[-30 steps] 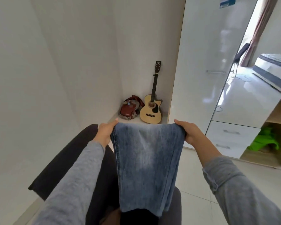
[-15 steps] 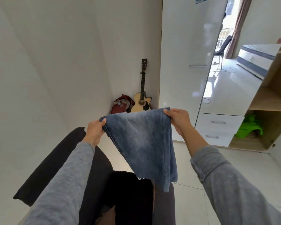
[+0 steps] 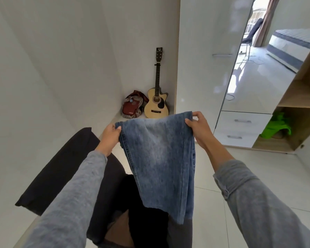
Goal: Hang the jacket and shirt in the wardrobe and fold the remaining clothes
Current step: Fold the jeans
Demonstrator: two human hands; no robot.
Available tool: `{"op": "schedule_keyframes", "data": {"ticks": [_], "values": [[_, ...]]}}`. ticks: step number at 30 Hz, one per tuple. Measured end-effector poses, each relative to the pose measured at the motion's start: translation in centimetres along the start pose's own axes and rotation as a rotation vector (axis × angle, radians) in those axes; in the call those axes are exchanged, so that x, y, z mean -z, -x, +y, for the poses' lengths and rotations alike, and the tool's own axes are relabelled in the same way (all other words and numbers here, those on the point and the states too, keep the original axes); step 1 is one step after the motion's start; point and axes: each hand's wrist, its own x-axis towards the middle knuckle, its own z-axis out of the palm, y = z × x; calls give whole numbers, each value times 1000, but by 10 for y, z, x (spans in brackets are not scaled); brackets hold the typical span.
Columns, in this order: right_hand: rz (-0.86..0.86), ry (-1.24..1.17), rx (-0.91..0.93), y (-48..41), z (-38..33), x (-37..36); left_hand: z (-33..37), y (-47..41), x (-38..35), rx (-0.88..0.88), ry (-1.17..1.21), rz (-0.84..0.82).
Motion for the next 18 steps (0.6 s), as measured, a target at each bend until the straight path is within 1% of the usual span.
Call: {"op": "schedule_keyframes", "data": {"ticks": [1,3,7,9,12,18], "values": [[33,20,-12,2,1,-3,-5,-1,2,13,-49,54],[100,46,-45,6,4,-10,-12,0,5,48,-64,109],[237,113,-53,17,11,-21,-18,-1,16,145,31,129],[280,88,-61,24,12,-25,-14,-4,22,136,86,119],[321,22,-59,41,9,-38,-8,-9,40,117,96,67],[294,11,-23,76,4,-59,2,0,69,-67,29,-90]]}}
